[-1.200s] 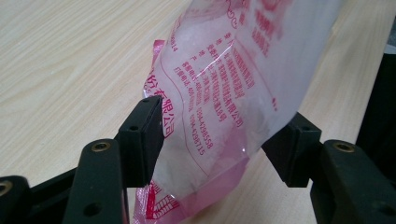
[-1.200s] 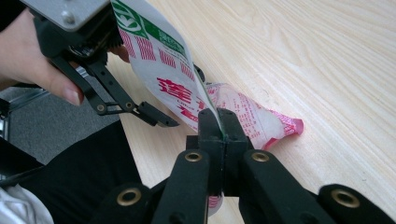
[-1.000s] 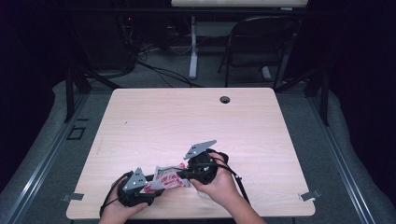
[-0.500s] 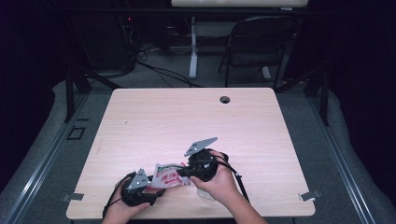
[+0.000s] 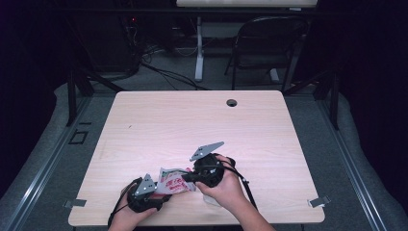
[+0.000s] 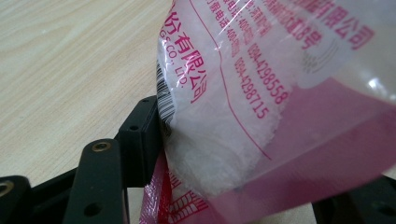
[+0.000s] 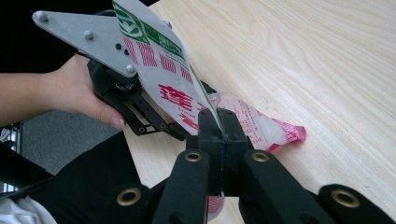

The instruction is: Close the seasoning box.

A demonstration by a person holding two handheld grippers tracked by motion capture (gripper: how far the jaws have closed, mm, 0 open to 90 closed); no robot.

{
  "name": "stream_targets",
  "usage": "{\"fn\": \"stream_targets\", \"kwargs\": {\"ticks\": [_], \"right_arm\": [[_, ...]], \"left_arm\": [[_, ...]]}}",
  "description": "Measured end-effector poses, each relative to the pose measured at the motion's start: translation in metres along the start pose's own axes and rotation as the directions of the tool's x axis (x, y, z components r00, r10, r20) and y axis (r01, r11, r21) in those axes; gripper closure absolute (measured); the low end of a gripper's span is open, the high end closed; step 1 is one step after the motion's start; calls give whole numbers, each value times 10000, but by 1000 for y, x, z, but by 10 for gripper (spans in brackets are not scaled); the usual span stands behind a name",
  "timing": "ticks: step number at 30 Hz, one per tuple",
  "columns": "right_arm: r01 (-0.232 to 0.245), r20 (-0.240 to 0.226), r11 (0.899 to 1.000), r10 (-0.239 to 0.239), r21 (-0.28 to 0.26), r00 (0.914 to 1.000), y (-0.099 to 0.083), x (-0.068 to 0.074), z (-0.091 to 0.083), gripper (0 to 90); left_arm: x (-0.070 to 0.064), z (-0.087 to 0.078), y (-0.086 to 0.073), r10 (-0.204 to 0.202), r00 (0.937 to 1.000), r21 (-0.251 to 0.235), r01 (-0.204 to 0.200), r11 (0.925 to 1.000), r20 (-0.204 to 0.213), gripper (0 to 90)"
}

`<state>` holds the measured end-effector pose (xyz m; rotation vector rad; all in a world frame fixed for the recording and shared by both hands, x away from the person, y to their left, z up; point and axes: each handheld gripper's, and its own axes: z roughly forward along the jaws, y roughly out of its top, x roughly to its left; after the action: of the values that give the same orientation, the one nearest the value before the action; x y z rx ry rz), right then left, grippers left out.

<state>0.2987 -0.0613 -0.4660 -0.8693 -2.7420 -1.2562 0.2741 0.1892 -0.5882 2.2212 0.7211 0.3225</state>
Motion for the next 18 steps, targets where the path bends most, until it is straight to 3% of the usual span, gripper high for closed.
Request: {"fn": "stream_targets", "kwargs": {"ticks": [18], "right_arm": [[-28,-23,9999,28,-111,10000,-2,-1,-1,900]], "left_arm": [[0,0,1,225,9995,-107,-228,9997,-231,604]]}}
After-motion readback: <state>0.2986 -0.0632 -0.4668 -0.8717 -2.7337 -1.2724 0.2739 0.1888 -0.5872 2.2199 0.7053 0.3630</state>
